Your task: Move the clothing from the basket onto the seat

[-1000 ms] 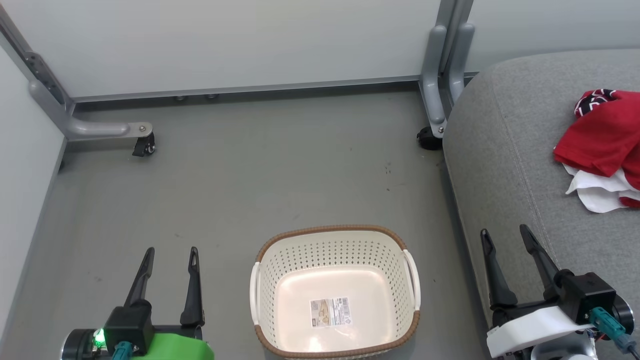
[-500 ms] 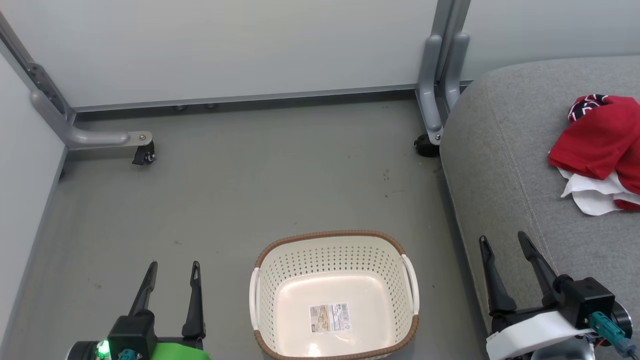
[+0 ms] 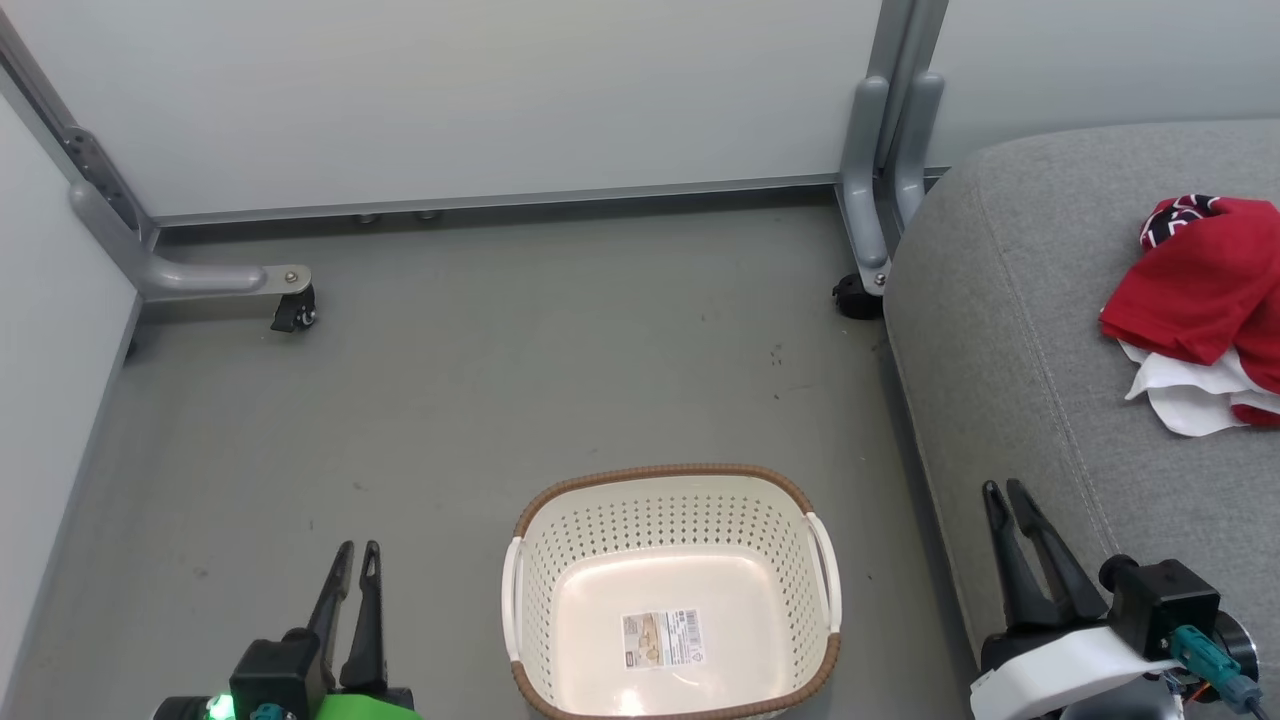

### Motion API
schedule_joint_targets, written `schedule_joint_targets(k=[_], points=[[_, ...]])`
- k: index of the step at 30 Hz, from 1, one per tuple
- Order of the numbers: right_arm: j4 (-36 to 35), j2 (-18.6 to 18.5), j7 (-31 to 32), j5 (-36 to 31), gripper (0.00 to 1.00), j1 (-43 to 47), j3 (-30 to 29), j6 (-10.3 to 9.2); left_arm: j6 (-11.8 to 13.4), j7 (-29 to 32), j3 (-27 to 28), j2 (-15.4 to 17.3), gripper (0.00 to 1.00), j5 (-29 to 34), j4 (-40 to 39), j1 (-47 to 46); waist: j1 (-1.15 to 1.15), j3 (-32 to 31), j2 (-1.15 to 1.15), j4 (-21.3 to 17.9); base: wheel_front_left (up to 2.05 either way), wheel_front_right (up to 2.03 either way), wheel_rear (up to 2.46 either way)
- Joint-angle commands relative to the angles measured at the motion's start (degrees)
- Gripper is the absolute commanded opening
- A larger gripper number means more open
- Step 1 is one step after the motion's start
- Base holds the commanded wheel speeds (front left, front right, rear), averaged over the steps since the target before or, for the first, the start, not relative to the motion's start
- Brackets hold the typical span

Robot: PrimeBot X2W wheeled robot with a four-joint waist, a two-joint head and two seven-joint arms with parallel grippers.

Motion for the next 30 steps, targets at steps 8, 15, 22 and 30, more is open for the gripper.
schedule_joint_targets(k=[8,15,22,30], points=[[1.1,-0.7,0.9,10.3,0.00,-1.2,0.1,-0.01,-1.2,2.2,1.6,-0.3,0.00,-9.4,0.1,-1.1,0.00,-0.1,0.00,-0.1,0.00,0.00,0.00],[2.6,-1.2,1.8,18.1,0.00,-2.6,0.0,-0.01,-2.0,4.0,2.8,-0.6,0.00,-16.6,0.6,-2.1,0.00,-0.2,0.00,-0.2,0.00,0.00,0.00],[3.8,-1.6,2.6,25.4,0.00,-3.7,-0.1,-0.01,-2.9,5.6,4.0,-0.9,0.00,-23.4,0.8,-3.0,0.00,-0.3,0.00,-0.2,0.00,0.00,0.00],[5.1,-1.9,3.6,32.8,0.00,-4.8,-0.3,-0.02,-3.8,7.4,5.3,-1.2,0.00,-30.3,1.1,-3.9,0.00,-0.4,0.00,-0.3,0.00,0.00,0.00]])
